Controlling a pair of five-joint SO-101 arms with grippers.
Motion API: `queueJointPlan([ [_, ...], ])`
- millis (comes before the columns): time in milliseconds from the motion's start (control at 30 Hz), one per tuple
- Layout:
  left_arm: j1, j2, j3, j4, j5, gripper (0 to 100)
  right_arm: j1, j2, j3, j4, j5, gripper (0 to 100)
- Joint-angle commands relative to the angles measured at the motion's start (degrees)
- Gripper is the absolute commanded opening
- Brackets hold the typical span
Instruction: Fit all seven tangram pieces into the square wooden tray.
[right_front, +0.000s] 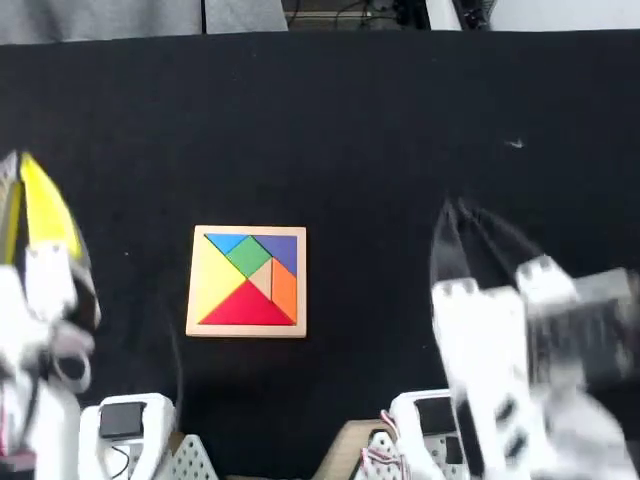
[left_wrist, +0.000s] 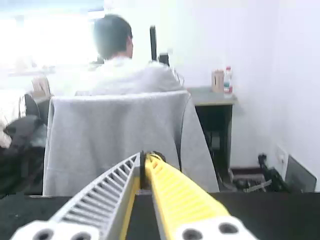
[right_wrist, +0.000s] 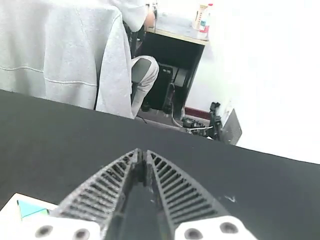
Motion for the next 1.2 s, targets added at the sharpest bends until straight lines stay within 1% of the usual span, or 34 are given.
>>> queueJointPlan([
  [0,0.4,-19.43,12.44,0.18,0.44,3,0.53,-9.1,2.51,1.14,-0.35,1.1],
  [33,0.13,-22.59,15.16,0.26,0.35,3,0.62,-12.0,4.53,1.05,-0.35,1.1],
  [67,0.13,-22.95,16.92,0.35,0.35,3,0.62,-14.99,6.9,0.97,-0.18,1.1],
  [133,0.13,-20.75,17.98,1.05,0.35,3,0.7,-20.97,12.44,0.88,0.09,1.1],
  [233,-1.63,-21.63,20.35,3.16,0.62,3,0.88,-30.73,22.55,-1.23,0.09,1.1],
  [267,-1.63,-21.8,20.97,3.25,0.79,3,0.79,-32.22,24.75,-1.14,0.18,1.1],
  [367,-2.24,-21.63,23.69,2.55,0.53,3,0.97,-30.55,30.02,-0.7,0.18,1.1],
  [467,-2.15,-21.63,29.23,2.11,0.53,3,0.62,-31.16,35.38,-2.81,0.18,1.1],
  [533,-1.89,-21.54,35.38,-1.23,0.44,3,0.62,-31.34,39.96,-6.51,0.18,1.1],
  [600,-2.24,-21.54,43.3,-7.65,0.35,3,0.62,-31.34,45.05,-11.34,0.18,1.1],
  [667,-2.33,-21.54,51.91,-16.0,-0.35,3,0.62,-31.34,49.8,-17.41,0.18,1.1],
  [800,-1.89,-21.19,68.79,-36.31,-9.05,3,0.62,-31.25,60.53,-33.67,0.18,1.2],
  [833,-1.8,-20.75,68.0,-37.19,-10.99,3,0.7,-31.25,63.52,-38.24,0.18,1.2],
  [867,-1.71,-20.22,67.65,-36.31,-11.78,3,0.7,-31.25,66.59,-42.81,0.18,1.2],
  [967,-0.48,-19.34,68.18,-37.36,-10.11,3,0.88,-31.25,76.97,-55.38,0.09,1.2],
  [1033,-0.04,-19.34,68.18,-35.69,-8.26,3,0.88,-31.25,84.0,-62.33,0.09,1.2],
  [1067,0.04,-19.34,68.18,-34.73,-7.03,3,0.97,-30.73,86.02,-64.0,-0.26,1.2],
  [1167,0.04,-19.34,68.18,-31.56,-2.29,3,1.58,-30.02,85.67,-58.29,-0.35,1.2],
])
